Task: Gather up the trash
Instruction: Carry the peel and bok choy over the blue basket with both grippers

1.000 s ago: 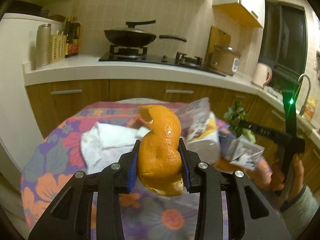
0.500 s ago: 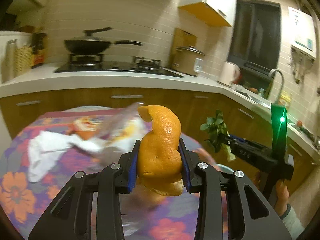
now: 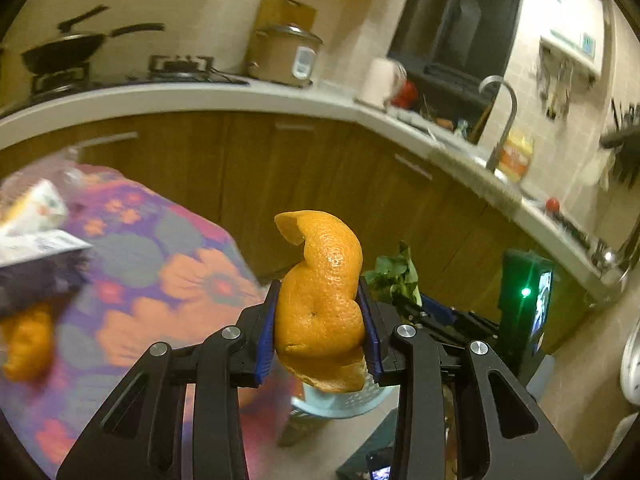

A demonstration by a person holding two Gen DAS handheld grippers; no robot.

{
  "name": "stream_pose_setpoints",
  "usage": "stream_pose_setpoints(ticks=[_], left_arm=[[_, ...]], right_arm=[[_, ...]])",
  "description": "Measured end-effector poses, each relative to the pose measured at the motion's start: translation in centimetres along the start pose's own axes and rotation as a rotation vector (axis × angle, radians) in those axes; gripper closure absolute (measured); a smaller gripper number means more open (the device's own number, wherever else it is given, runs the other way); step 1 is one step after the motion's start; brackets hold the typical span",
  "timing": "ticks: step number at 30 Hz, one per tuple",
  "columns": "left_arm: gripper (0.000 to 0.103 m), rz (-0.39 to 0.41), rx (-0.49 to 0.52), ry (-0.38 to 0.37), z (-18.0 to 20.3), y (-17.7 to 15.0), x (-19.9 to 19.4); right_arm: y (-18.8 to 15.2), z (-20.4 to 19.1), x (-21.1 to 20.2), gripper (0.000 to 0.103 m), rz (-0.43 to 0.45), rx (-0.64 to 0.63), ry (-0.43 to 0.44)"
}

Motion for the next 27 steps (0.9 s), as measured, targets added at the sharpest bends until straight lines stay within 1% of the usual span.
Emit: stream_pose_setpoints(ticks=[1,2,5,8,10,16,20,23,27], left_arm=[[0.069,-0.015,0.004,-0.002,0.8,-0.4,1.2],[0.069,-0.028,0.008,0.002,1.4,-0.9,2.3],[0.069,-0.049,0.039,0.043,3.5,-2.9,5.6],[0.069,-0.158,0.013,0.053,4.3,-5.5,10.3],[0.069,-0.201,0.013,0.081,4.5,-7.3,13.3],[0.069,-0.247,0.016,0.134,4.7,-10.6,18.2],[0.069,-0.298,0.010,0.160,4.2,-12.4,21.0],[0.069,-0.346,0.000,0.166,3.3,-13.8,23.2],[0.069,-0.376,-0.003,0.175,2.4,-14.8,25.2]], right_arm=[[-0.8,1.6,1.1,0.079,-0.023,0.017,-0.012],[-1.2,2.5,1.8,0.079,-0.034,0.028,-0.015],[-2.9,5.4,4.4,0.079,-0.073,0.068,-0.025],[-4.3,7.4,6.8,0.079,-0.105,0.089,-0.021],[-5.0,8.3,8.4,0.079,-0.129,0.092,-0.017],[-6.5,9.0,12.3,0.079,-0.187,0.110,-0.007],[-7.4,9.2,14.6,0.079,-0.232,0.124,-0.006],[-7.8,9.3,16.0,0.079,-0.252,0.128,-0.012],[-8.7,9.5,17.5,0.078,-0.277,0.130,-0.015]])
Point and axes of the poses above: each gripper's, at about its wrist camera, not at the fingertips, and x roughly the way its jaws point, z to its right, y to its top, the point moved 1 cm from there along x, roughly the way its jaws point, and after that the axes turned 10 degrees about y, right-handed, at the moved point
